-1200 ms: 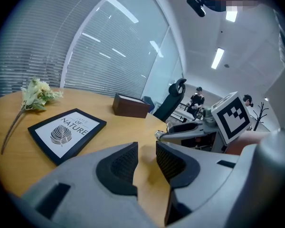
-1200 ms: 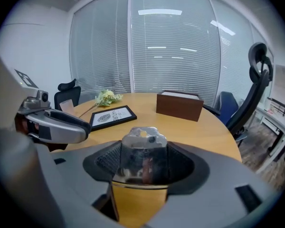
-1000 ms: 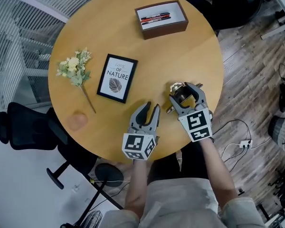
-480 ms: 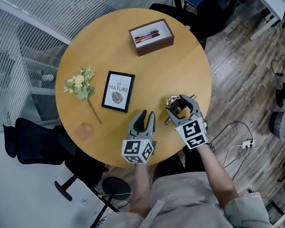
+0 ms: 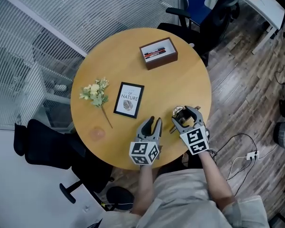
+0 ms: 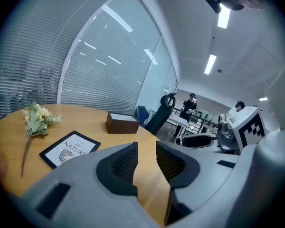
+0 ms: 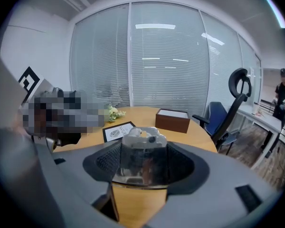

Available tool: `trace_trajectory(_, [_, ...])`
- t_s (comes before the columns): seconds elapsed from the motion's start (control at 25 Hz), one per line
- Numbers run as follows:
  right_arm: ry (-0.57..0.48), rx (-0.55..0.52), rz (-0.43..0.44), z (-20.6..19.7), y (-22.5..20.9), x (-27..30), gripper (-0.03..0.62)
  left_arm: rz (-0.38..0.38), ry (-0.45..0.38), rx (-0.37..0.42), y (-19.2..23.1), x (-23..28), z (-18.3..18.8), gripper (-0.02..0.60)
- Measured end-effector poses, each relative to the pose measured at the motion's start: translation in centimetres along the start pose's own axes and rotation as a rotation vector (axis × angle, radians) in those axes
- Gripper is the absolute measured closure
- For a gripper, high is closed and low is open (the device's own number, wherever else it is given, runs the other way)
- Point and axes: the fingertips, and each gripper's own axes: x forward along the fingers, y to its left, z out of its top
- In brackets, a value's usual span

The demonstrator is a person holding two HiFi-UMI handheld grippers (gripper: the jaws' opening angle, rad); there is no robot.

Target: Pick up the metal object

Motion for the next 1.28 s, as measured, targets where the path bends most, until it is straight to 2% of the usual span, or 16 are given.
trace_trajectory(0.24, [-0.03,0.008,-0.008,1.3,0.4,-1.7,0.312,-0.004,-0.01,0.035,-1.4,-1.6,1.7,0.468])
trace_trajectory(0.52, [-0.074,-0.008,0.0,3.4,0.9,-2.7,0.312,0.033,-0.013,0.044,-0.8,-3.4,2.2,0.468])
trace_trajectory(0.76, [-0.106,0.039,0.004,3.9,1.5,-3.5,0.312,0.046,-0.025,0.072,-0.3,-4.4,3.3,0.468])
trace_trajectory(1.28, [-0.158,0.062,0.016,5.9,0.1,-2.6,0.312,0.054,-0.038,0.068,1.3,-2.9,4.6,0.468])
